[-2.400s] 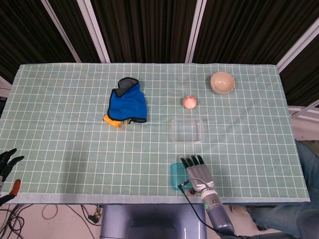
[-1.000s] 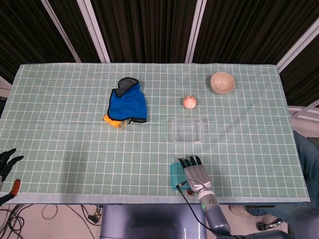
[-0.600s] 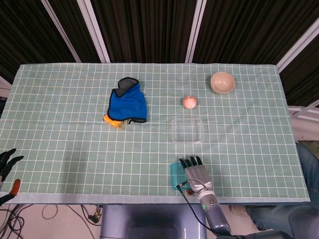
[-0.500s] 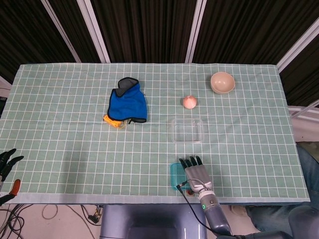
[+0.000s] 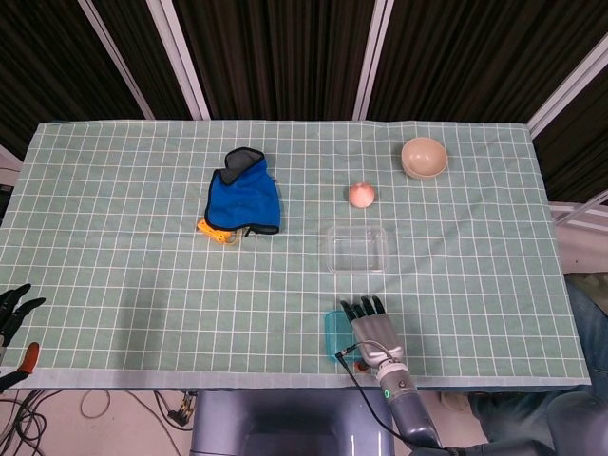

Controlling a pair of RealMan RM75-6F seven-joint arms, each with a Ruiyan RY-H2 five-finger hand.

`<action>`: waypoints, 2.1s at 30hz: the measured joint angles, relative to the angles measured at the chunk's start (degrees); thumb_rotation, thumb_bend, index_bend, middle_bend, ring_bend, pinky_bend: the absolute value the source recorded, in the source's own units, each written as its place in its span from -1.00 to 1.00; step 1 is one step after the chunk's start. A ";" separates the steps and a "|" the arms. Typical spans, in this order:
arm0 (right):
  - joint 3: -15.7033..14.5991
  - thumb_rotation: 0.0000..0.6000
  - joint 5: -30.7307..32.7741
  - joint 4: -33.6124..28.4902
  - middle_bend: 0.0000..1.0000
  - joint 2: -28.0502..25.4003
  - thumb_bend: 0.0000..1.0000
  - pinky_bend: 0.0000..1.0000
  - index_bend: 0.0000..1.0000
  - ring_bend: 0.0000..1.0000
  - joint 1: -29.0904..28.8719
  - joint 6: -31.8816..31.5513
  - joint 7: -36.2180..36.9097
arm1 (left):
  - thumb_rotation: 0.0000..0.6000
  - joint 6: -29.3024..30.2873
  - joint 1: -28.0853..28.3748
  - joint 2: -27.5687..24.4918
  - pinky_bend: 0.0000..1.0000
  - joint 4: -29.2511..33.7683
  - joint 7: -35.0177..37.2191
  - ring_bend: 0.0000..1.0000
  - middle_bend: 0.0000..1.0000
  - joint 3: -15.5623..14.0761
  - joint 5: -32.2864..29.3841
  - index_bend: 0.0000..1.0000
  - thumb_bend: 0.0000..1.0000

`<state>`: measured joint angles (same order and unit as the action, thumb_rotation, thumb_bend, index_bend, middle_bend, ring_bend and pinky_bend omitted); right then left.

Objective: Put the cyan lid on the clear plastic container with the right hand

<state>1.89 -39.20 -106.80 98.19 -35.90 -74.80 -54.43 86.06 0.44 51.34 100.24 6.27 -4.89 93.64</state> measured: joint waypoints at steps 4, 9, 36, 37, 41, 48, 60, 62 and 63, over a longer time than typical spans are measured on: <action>-0.02 1.00 -0.41 0.14 -0.35 0.18 -0.80 -1.00 -0.97 -0.99 -0.05 0.05 0.34 | 1.00 -0.14 0.03 -0.03 -1.00 0.01 0.04 -1.00 -1.00 -0.04 0.00 -0.70 0.04; -0.01 1.00 -0.62 0.13 -0.29 0.17 -0.58 -1.00 -0.97 -0.94 -0.09 0.28 0.76 | 1.00 -0.08 0.01 -0.10 -1.00 0.07 0.21 -1.00 -1.00 -0.05 0.02 -0.70 0.04; 1.07 1.00 -1.49 -3.20 -0.25 -2.73 -0.52 -1.00 -0.97 -0.88 -0.66 0.72 2.98 | 1.00 -0.25 0.00 -0.27 -1.00 0.20 0.27 -1.00 -1.00 -0.12 -0.06 -0.70 0.04; 1.13 1.00 -1.54 -3.38 -0.25 -2.84 -0.52 -1.00 -0.97 -0.88 -0.70 0.64 3.02 | 1.00 -0.26 0.00 -0.28 -1.00 0.20 0.27 -1.00 -1.00 -0.12 -0.06 -0.70 0.04; 1.21 1.00 -1.55 -4.00 -0.25 -3.25 -0.52 -1.00 -0.97 -0.88 -0.83 0.41 2.97 | 1.00 -0.28 0.00 -0.29 -1.00 0.21 0.24 -1.00 -1.00 -0.12 -0.06 -0.70 0.04; 1.35 1.00 -1.62 -5.56 -0.25 -4.37 -0.52 -1.00 -0.97 -0.88 -0.95 -0.08 3.05 | 1.00 -0.24 -0.03 -0.28 -1.00 0.22 0.21 -1.00 -1.00 -0.09 -0.13 -0.70 0.04; 2.42 1.00 -2.01 -12.03 -0.24 -9.33 -0.52 -1.00 -0.92 -0.88 -1.19 -2.49 2.44 | 1.00 -0.12 -0.07 -0.20 -1.00 0.23 0.05 -1.00 -1.00 -0.06 -0.07 -0.70 0.04; 2.89 1.00 -1.66 -13.21 -0.24 -10.43 -0.52 -1.00 -0.92 -0.88 -1.44 -3.19 1.81 | 1.00 -0.19 -0.06 -0.19 -1.00 0.23 -0.01 -1.00 -1.00 -0.07 -0.09 -0.70 0.04; 3.11 1.00 -1.51 -13.64 -0.24 -10.84 -0.52 -1.00 -0.92 -0.88 -1.55 -3.51 1.57 | 1.00 -0.21 -0.06 -0.19 -1.00 0.23 -0.04 -1.00 -1.00 -0.07 -0.10 -0.70 0.04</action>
<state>5.00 -40.71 -120.44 87.35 -37.44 -78.31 -52.86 85.85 0.38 51.15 100.47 6.22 -4.96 93.54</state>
